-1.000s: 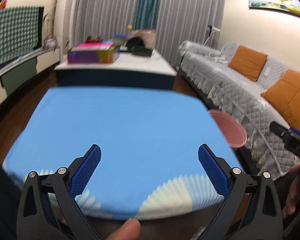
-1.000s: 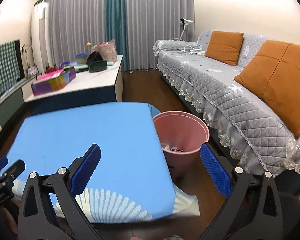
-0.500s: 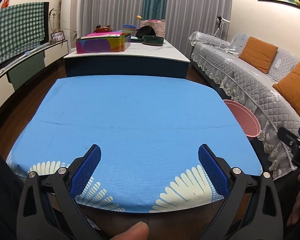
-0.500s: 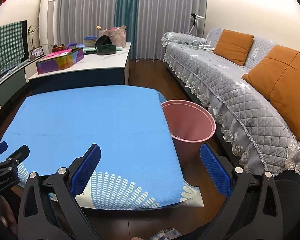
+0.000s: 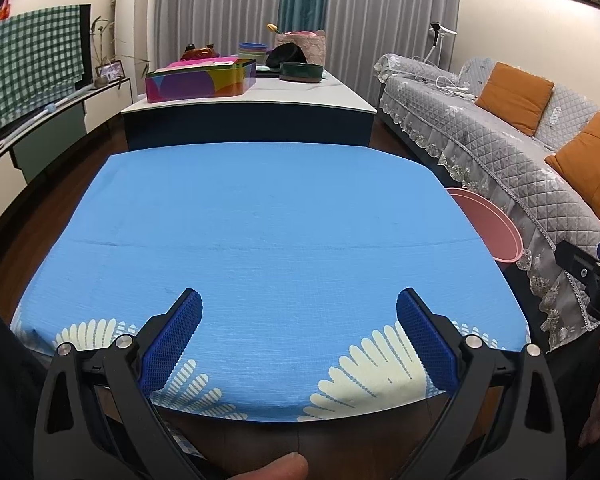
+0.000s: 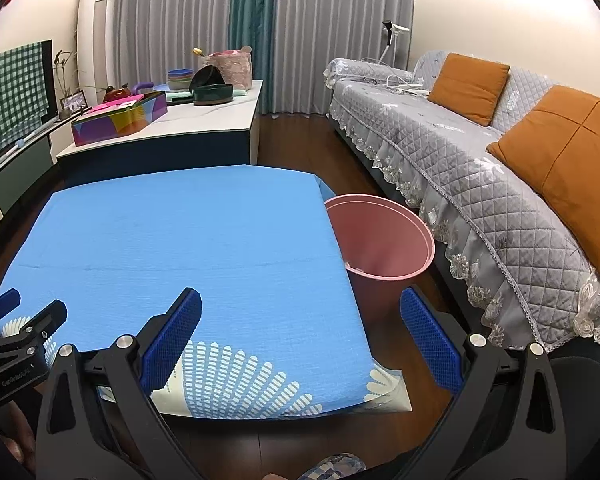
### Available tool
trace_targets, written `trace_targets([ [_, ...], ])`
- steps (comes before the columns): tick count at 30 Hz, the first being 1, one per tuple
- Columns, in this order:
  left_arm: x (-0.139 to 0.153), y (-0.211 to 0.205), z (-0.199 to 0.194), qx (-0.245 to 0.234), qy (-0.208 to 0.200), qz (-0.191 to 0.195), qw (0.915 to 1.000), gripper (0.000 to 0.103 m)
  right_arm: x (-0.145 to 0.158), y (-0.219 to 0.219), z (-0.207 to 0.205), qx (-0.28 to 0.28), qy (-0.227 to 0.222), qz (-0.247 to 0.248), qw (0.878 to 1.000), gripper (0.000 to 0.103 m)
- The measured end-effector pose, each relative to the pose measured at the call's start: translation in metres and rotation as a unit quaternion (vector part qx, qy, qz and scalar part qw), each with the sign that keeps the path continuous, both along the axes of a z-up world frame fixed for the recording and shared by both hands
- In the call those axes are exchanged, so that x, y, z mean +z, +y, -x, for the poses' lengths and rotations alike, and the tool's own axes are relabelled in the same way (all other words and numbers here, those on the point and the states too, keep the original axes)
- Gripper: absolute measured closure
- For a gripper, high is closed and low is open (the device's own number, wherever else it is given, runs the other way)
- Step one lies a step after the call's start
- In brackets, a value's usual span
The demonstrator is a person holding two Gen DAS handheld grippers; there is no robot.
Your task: Collect trash
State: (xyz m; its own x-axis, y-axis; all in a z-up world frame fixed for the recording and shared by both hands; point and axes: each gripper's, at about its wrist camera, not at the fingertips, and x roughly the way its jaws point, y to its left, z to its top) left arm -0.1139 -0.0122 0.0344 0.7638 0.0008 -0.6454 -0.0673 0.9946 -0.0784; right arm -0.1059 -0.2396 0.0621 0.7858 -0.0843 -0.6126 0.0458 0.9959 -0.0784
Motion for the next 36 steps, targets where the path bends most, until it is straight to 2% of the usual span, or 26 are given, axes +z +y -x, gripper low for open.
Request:
trace_targets([
  [36, -0.0004, -0.0057, 0.0009, -0.006, 0.002, 0.000, 1.0000, 0.008, -0.0012, -0.0038, -0.0008, -0.001, 0.002, -0.002, 1.000, 0.005],
])
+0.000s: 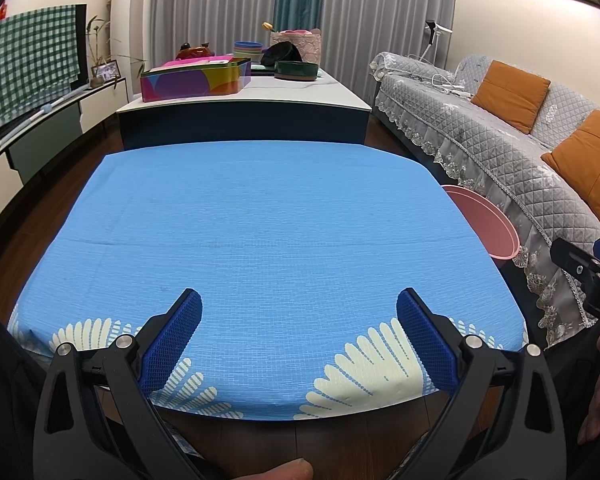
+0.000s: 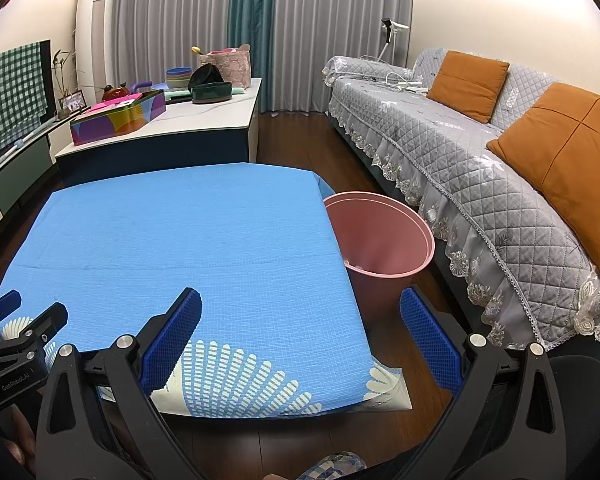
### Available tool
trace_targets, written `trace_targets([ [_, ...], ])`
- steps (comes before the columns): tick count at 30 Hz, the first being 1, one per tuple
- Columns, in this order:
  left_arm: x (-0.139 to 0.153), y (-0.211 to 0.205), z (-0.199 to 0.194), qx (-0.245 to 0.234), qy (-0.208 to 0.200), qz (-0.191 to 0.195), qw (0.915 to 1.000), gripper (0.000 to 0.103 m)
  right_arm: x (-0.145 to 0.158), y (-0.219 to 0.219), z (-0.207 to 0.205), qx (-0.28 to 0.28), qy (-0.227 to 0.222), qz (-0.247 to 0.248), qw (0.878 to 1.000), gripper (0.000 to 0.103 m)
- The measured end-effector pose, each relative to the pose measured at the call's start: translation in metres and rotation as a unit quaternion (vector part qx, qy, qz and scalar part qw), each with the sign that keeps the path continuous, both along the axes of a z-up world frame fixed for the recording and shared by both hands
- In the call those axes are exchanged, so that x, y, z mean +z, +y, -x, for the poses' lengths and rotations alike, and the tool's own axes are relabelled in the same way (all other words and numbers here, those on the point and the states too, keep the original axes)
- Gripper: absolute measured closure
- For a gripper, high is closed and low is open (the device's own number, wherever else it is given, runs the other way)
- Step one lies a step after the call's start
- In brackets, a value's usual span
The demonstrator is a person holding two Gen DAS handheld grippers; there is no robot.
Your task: Collect trash
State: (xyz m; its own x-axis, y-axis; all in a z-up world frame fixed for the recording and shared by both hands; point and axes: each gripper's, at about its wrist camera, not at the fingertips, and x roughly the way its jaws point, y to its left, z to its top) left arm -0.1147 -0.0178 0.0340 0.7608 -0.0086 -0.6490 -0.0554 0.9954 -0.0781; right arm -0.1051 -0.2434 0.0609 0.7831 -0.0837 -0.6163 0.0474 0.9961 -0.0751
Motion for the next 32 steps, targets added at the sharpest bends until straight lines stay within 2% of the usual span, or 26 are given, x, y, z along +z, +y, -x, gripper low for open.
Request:
trace_targets([
  [32, -0.0006, 0.0018, -0.0036, 0.006, 0.003, -0.001, 1.0000, 0.008, -0.0034, -0.0014, 0.0007, 0.001, 0.002, -0.002, 1.000, 0.005],
])
